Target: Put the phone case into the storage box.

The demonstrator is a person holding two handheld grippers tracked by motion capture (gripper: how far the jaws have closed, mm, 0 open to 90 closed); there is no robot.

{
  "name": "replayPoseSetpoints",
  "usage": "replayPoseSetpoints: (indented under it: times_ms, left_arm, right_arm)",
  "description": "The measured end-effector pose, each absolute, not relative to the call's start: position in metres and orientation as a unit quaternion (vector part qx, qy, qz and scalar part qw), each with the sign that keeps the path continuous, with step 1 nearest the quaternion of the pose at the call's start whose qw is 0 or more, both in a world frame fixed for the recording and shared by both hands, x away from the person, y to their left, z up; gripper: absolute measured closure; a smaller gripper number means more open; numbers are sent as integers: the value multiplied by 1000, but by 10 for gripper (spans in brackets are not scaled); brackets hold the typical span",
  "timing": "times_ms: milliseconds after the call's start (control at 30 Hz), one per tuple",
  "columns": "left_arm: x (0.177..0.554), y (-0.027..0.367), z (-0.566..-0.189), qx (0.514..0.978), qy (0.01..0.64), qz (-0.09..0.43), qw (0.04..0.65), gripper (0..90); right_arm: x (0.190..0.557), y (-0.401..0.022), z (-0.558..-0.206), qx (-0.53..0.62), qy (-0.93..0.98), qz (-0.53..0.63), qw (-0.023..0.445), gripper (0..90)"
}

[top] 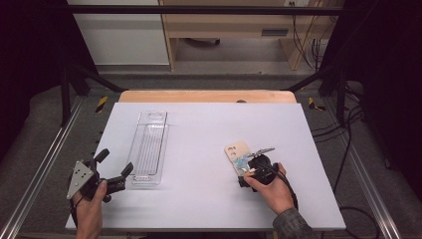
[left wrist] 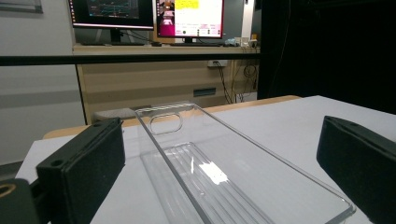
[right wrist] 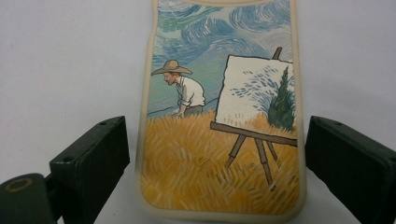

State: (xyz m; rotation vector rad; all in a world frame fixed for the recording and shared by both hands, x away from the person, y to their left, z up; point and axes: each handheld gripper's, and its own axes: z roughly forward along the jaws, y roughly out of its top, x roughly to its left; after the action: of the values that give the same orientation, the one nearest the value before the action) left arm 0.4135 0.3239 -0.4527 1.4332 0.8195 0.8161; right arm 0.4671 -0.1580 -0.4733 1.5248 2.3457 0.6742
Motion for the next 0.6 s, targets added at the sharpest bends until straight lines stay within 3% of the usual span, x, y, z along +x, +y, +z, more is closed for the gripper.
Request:
replayPoseSetpoints:
  times_ms: [600]
  left_arm:
    - [414,324,-453,620,354,354,604,10]
  right_arm:
    - [467,-156,-480,530,808,221,135,73]
